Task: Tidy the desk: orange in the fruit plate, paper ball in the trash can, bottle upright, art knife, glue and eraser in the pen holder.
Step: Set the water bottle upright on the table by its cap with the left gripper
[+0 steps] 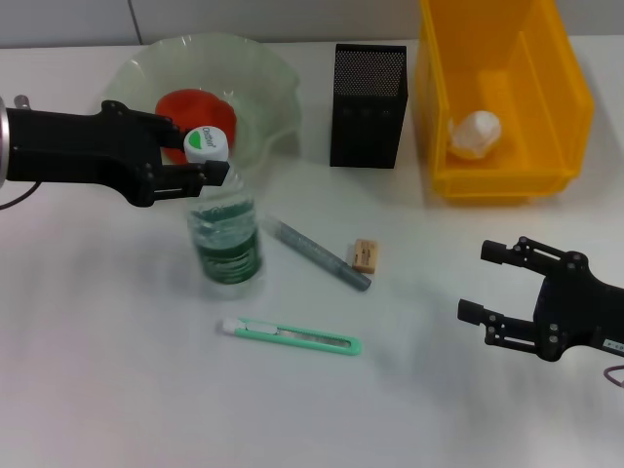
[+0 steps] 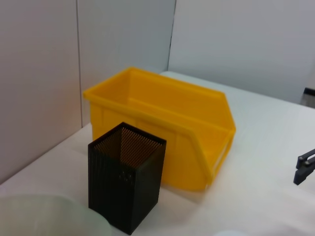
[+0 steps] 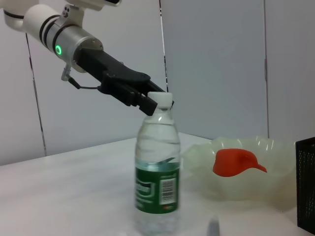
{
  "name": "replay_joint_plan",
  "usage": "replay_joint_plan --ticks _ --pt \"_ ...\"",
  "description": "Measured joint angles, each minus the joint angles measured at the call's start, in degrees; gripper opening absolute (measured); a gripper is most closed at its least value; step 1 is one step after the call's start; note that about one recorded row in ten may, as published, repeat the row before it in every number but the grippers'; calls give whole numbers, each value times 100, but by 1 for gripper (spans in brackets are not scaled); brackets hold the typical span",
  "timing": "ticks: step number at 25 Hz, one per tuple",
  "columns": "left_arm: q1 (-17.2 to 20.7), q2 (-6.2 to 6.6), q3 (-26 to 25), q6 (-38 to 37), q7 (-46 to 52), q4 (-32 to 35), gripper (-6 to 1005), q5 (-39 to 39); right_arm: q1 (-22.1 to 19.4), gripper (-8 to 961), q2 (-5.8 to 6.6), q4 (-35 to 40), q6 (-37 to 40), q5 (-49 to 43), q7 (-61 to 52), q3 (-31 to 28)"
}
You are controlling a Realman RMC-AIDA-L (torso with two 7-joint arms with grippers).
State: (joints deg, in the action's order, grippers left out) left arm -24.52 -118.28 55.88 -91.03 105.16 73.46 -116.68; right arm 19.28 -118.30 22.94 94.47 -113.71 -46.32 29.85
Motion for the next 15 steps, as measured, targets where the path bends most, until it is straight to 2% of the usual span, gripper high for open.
replay_joint_plan --ticks 12,13,15 --pt "90 15 -518 -146 -834 -626 484 340 3 787 0 -9 1 -2 0 3" --pt "113 16 -927 -272 -1342 -1041 484 554 2 787 -2 -10 1 -2 0 3" --pt "113 16 -927 -272 -1342 -1041 486 554 4 787 -3 -10 1 -2 0 3"
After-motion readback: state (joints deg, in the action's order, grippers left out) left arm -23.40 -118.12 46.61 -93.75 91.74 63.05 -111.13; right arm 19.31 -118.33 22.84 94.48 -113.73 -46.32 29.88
